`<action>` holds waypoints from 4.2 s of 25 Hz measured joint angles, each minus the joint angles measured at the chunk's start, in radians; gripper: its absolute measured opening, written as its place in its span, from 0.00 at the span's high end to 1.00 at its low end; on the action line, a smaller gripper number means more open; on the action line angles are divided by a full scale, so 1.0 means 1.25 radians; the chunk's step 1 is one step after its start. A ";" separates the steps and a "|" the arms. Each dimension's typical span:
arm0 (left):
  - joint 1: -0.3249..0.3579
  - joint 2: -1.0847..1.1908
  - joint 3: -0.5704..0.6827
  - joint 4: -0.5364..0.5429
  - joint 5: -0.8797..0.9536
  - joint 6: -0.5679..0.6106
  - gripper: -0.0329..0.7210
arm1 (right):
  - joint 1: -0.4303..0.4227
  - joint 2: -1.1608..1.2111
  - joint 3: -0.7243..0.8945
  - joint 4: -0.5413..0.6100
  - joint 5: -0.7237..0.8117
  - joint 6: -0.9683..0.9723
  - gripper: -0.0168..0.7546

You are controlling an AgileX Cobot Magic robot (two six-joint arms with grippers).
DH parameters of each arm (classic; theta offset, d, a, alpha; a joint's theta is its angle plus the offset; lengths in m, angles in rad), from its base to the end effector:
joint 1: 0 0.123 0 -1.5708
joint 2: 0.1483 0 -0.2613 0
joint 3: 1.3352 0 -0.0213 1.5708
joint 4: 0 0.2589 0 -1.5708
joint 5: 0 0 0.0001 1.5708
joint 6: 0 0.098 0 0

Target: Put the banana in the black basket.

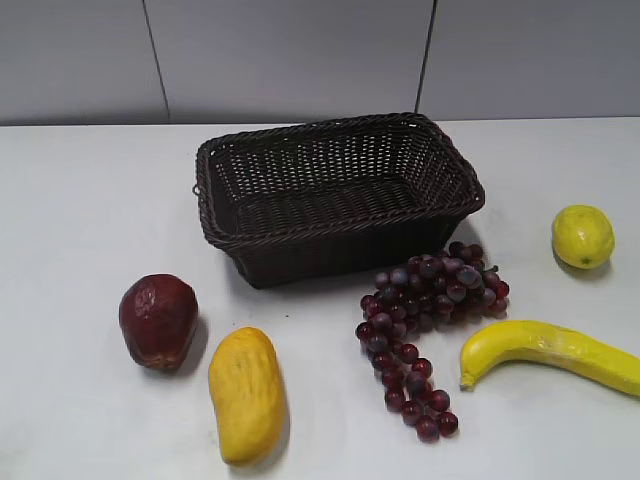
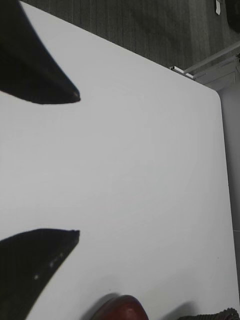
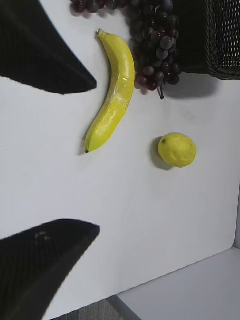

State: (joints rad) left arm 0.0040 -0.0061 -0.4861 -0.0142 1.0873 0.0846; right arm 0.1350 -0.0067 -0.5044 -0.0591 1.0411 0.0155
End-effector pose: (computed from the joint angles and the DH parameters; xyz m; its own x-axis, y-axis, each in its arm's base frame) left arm 0.0319 -0.0011 0.2719 -0.4842 0.0760 -0.8717 0.0449 0.9971 0.0620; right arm 0.0320 -0.0007 0.2814 -0.4225 -0.0719 -0.9035 -0.0948 0.9949 -0.0348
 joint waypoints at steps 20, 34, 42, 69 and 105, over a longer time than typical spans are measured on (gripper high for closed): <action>0.000 0.000 0.000 0.000 0.000 0.000 0.19 | 0.000 0.210 -0.004 0.000 -0.003 -0.005 0.21; 0.000 0.000 0.000 0.000 0.000 0.000 0.19 | 0.000 0.547 -0.079 0.006 -0.012 -0.115 0.21; 0.000 0.000 0.000 0.001 0.000 0.000 0.19 | 0.000 0.763 -0.095 0.008 -0.064 -0.235 0.21; 0.000 0.000 0.000 0.001 0.000 0.000 0.19 | 0.000 1.186 -0.095 0.206 -0.412 -0.833 0.21; 0.000 0.000 0.000 0.001 0.000 0.000 0.19 | 0.000 1.375 -0.111 0.220 -0.567 -0.975 0.58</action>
State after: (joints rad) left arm 0.0040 -0.0061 -0.4861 -0.0131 1.0873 0.0846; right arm 0.1350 1.7125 -0.6425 0.2160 0.3318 -1.2036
